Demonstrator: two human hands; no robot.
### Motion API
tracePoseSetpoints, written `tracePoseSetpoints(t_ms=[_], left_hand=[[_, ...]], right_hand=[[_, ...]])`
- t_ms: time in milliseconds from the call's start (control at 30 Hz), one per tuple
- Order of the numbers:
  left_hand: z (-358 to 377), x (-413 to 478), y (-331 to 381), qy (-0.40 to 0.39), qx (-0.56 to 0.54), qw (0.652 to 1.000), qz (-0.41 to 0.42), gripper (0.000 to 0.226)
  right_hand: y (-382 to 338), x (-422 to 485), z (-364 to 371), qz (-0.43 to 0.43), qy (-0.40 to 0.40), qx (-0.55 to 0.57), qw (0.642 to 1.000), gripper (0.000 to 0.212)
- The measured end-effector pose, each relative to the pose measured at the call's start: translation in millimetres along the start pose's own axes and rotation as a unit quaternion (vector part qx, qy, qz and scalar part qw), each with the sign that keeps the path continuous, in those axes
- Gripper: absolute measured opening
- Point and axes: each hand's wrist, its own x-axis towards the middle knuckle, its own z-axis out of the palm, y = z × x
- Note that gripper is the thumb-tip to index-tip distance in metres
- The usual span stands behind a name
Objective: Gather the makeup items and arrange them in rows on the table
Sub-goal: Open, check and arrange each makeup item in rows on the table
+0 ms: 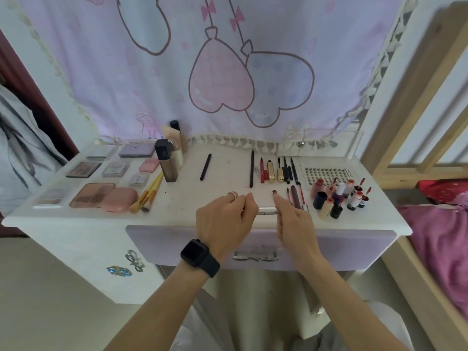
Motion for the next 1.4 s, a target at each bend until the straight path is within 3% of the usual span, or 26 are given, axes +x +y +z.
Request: tracePoseSetpoints(t_ms=[67, 167, 200, 367, 600, 833, 1000, 1133, 1200, 1333, 1400], left_hand=[[6.8, 0.4, 0.1, -0.061, -0.059, 0.995, -0.06, 0.054], [16.7, -3.2, -3.0, -0.174, -0.235, 0.938, -0.187, 0.058], [17.7, -4.3, -3.6, -0.182, -0.248, 0.931, -0.197, 0.055], [16.6, -6.4, -8.5, -0.165, -0.218, 0.949, -0.154, 0.057], [16.6, -10.2, -16.2, -0.145, -0.182, 0.963, -0.133, 0.059], [18.5, -14.6, -25.6, -0.142, -0.154, 0.968, -0.137, 0.061], [19.7, -19.0, -29.0, -0.145, -0.159, 0.968, -0.132, 0.062], [18.4, -19.0, -31.8, -0.145, -0.151, 0.969, -0.135, 0.062], [18.1, -19.5, -32.7, -0.145, -0.151, 0.968, -0.14, 0.061], [18.7, -21.7, -31.6, -0.149, -0.151, 0.967, -0.141, 0.062], [19.2, -22.6, -31.1, -0.152, -0.152, 0.967, -0.139, 0.062]], right_hand=[[0.1, -2.4, -1.2, -0.03, 0.013, -0.03, 0.999, 0.057], [-1.8, -6.9, -5.1, -0.126, 0.017, -0.087, 0.988, 0.062], [-1.5, -7.9, -7.3, -0.152, 0.017, -0.1, 0.983, 0.061], [4.2, -11.1, -20.3, -0.169, -0.045, -0.134, 0.975, 0.049], [8.4, -3.1, -32.5, -0.101, -0.066, -0.186, 0.975, 0.062], [9.5, -5.3, -38.1, -0.073, -0.136, -0.142, 0.978, 0.023], [7.2, -4.3, -33.4, -0.03, -0.124, -0.152, 0.98, 0.055], [12.0, -4.9, -35.1, -0.051, -0.145, -0.118, 0.981, 0.014], [10.8, -5.6, -36.4, -0.046, -0.154, -0.105, 0.981, 0.011], [4.9, -7.2, -31.8, -0.021, -0.158, -0.129, 0.979, 0.046], [6.1, -6.0, -30.7, -0.026, -0.142, -0.129, 0.981, 0.043]])
